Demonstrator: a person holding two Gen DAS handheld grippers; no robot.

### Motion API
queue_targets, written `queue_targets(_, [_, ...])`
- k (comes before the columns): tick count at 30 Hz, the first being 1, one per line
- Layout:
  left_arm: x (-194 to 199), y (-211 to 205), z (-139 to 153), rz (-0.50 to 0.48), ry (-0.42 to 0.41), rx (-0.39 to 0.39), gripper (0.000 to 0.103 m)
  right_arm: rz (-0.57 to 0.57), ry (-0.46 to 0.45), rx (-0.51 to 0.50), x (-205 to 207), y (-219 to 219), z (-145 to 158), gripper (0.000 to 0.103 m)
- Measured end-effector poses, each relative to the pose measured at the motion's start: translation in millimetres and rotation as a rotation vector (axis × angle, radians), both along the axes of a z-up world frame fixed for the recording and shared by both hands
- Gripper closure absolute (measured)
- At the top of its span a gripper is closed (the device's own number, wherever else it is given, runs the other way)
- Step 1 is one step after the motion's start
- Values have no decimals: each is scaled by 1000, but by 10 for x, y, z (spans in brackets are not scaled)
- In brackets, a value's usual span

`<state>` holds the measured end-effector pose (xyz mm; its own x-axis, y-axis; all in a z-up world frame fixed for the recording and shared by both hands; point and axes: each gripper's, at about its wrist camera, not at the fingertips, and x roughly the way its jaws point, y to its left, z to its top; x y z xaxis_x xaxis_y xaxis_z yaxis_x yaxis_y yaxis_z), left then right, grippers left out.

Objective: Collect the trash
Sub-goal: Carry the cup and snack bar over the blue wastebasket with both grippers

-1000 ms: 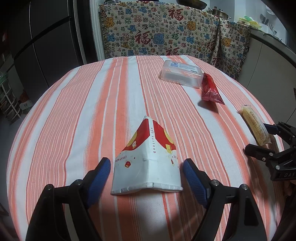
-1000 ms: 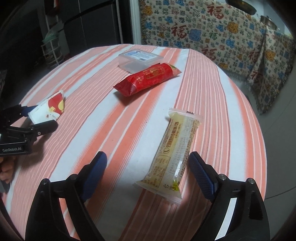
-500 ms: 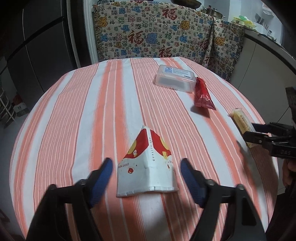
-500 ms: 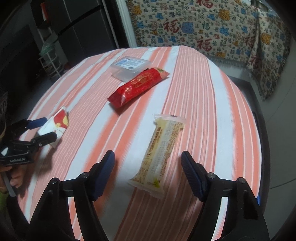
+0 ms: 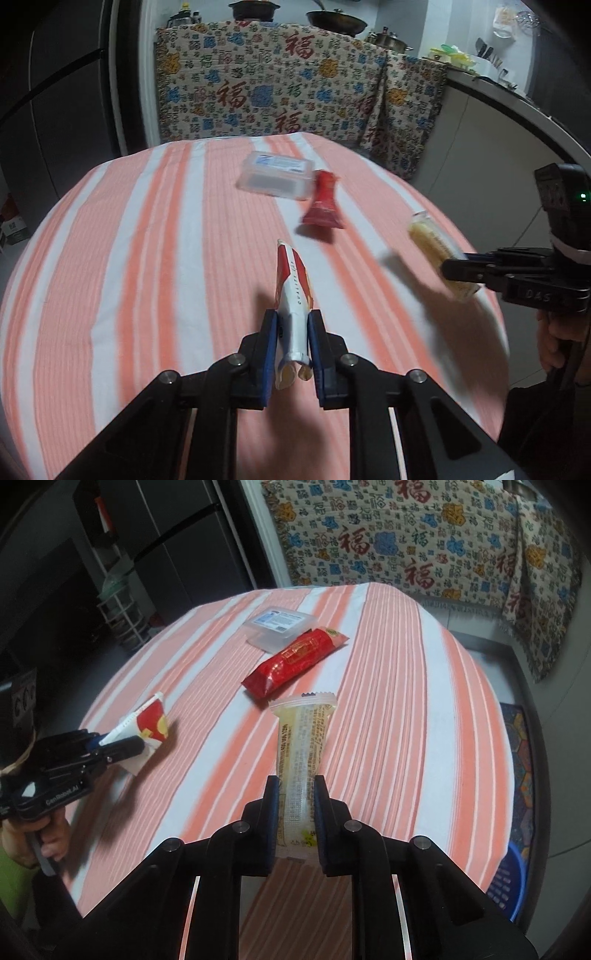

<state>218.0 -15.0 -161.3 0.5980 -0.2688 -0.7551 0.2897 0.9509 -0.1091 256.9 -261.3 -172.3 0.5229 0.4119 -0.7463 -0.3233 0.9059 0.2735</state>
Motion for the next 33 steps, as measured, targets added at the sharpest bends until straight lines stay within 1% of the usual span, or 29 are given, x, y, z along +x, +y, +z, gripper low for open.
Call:
queue_targets(5, [-46,-347,37,-50,-8,-12,86,-21,-1,16,-79,-134,16,87])
queue_targets(9, [-18,-566,37,-61,8,-43,86,-40,-11,18,-155,-259,55,87])
queue_targets(13, [-14,-845,37,-99,18,-46,86,-76,-17,29,-228,-454,103,87])
queue_targets(16, [-22,-1100,61,-147,14,-39,86,-118,-22,32,-297,-681,161,87])
queue_targets(20, [24,-1440,77,-200,25,-59,86,-195,-29,31,-375,-1088,251,87])
queue_targets(24, [55,-1802,104,-274,40,-75,86,-252,-20,-13,-436,-1450,273,87])
queue_targets(28, [88,-2192,59,-337,69,-87,86,-292,13,-62,-495,-1777,167,87])
queue_targets(31, [116,-2459,-44,-365,108,-105,86,-354,50,-45,-554,-2058,-46,87])
queue_targets(33, [125,-2646,-124,-374,130,-99,86,-382,78,-33,-581,-2199,-177,87])
